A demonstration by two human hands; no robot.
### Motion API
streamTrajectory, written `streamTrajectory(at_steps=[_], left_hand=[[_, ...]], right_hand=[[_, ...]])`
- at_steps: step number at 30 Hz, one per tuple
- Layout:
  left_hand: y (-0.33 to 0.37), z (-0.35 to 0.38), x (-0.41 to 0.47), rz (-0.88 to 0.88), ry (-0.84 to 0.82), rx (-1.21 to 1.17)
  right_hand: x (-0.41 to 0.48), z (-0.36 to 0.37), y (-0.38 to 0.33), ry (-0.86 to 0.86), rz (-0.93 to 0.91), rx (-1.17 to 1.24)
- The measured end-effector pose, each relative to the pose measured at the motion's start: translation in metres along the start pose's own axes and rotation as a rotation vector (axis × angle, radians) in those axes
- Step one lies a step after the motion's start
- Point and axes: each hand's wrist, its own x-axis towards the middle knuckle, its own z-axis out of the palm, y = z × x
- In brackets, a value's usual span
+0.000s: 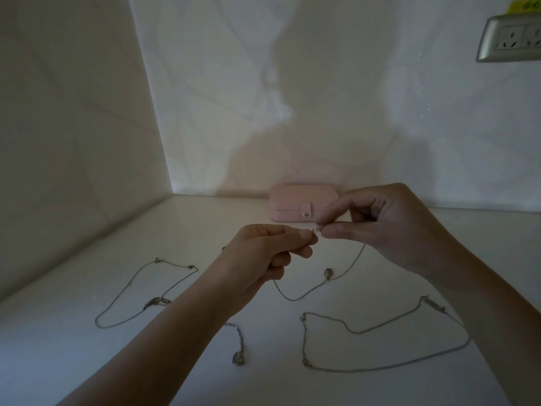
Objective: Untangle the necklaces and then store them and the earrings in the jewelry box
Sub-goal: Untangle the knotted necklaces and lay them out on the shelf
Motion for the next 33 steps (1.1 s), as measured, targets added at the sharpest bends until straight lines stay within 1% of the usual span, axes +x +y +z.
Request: streamTrajectory(at_steps=[3,10,16,21,26,33], left_hand=[[0.000,0.000,0.000,-0.004,-0.001,-0.019],[0.000,-0.001,0.001,-0.031,0.033,-0.039],[0.002,0.001,-0.001,-0.020,0.043,-0.010],[0.006,0.000,-0.003,0.052,0.046,0.054],[0.010,-0.001,-0.005,0.119,0.048,0.129],[0.014,0.002,-0.008,0.205,0.092,0.114]], right_hand=[[-0.001,0.001,-0.004,0.024,-0.009,0.010],[-0.003,0.003,-0.010,0.009,-0.032,0.092],[-0.005,0.008,-0.010,0.029,-0.002,0.057],[-0.006,0.006,-0.012,0.038,-0.014,-0.032],[-0.006,0.006,-0.017,0.049,-0.053,-0.057],[-0.009,0.008,-0.023,0.065,-0.121,-0.141]])
